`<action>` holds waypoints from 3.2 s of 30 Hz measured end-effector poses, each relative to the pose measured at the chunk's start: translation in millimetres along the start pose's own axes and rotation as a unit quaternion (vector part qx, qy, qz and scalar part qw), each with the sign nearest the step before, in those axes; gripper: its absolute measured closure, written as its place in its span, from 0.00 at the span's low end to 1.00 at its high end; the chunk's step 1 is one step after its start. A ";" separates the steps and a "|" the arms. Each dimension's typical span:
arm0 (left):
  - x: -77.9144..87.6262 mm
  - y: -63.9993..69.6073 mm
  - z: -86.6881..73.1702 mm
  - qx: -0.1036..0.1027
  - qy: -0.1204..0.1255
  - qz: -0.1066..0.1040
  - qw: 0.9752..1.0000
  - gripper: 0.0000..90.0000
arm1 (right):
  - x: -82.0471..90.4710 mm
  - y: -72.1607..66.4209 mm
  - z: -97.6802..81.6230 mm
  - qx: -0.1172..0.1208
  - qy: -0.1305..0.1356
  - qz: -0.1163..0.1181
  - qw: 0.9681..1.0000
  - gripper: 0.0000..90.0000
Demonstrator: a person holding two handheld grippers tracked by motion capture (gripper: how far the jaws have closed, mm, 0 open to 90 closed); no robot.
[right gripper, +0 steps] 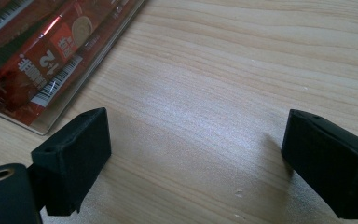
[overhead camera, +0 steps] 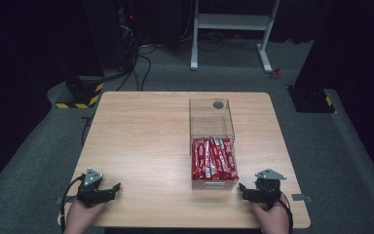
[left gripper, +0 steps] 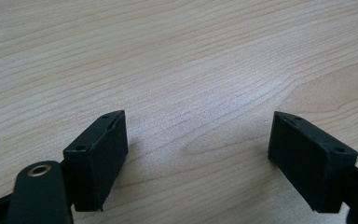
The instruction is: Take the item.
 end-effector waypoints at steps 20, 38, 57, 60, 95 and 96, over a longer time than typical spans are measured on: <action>-0.5 -0.3 0.1 0.005 -0.005 0.002 1.000 0.18 | -0.1 0.1 0.1 0.000 0.000 0.001 1.000 0.09; 0.9 -1.2 2.0 0.010 -0.016 -0.005 1.000 0.17 | -0.2 0.1 0.2 0.001 0.000 0.001 1.000 0.09; 7.2 16.5 16.7 -0.003 0.024 -0.029 0.999 0.17 | -0.1 0.2 0.2 0.001 0.000 0.000 1.000 0.09; 7.1 18.4 18.5 -0.007 0.026 -0.030 0.999 0.17 | -0.2 0.2 0.3 0.000 0.000 0.001 1.000 0.09; 1.4 49.4 44.5 -0.019 0.066 -0.075 0.995 0.18 | 0.7 -0.3 -0.5 0.000 0.002 0.002 1.000 0.11; 1.5 50.4 45.2 -0.024 0.066 -0.076 0.995 0.18 | 0.7 -0.3 -0.5 0.000 0.002 0.002 1.000 0.11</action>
Point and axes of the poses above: each handheld gripper's, and its own axes: x roughly backward along the jaws, z roughly out of its top, y roughly to its right, the point moved 2 cm from there along -x, roughly forward along the jaws, and after that the axes turned 9 degrees about -x, right-handed, at the moved point
